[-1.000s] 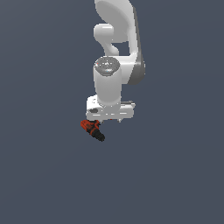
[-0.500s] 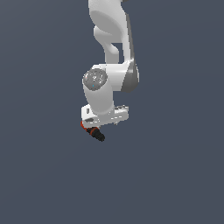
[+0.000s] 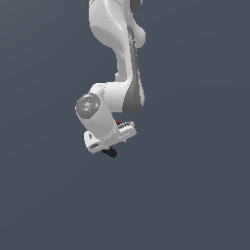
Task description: Pick up the object and move it to a goal position.
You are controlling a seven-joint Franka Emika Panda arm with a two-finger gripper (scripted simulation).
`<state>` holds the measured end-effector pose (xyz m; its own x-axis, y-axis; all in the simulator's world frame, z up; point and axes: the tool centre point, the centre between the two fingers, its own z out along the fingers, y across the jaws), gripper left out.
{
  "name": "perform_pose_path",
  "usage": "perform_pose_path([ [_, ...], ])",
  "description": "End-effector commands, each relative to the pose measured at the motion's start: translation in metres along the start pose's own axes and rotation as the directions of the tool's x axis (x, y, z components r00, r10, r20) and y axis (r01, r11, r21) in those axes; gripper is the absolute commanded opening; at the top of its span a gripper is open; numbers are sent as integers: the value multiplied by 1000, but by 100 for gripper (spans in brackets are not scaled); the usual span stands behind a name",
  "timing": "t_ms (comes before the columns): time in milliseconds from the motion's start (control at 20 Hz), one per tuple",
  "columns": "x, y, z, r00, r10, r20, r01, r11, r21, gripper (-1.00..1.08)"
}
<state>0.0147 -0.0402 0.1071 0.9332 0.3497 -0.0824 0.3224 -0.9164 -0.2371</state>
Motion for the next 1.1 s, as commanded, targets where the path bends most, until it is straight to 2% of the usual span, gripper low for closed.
perform_pose_path([
  [0, 1, 6, 5, 999, -43, 1, 43, 998, 35, 68],
  [300, 1, 20, 17, 990, -143, -15, 144, 982, 119, 68],
  [650, 1, 36, 29, 965, -253, -68, 261, 942, 211, 68],
  [1050, 0, 49, 38, 933, -333, -138, 359, 892, 274, 68],
])
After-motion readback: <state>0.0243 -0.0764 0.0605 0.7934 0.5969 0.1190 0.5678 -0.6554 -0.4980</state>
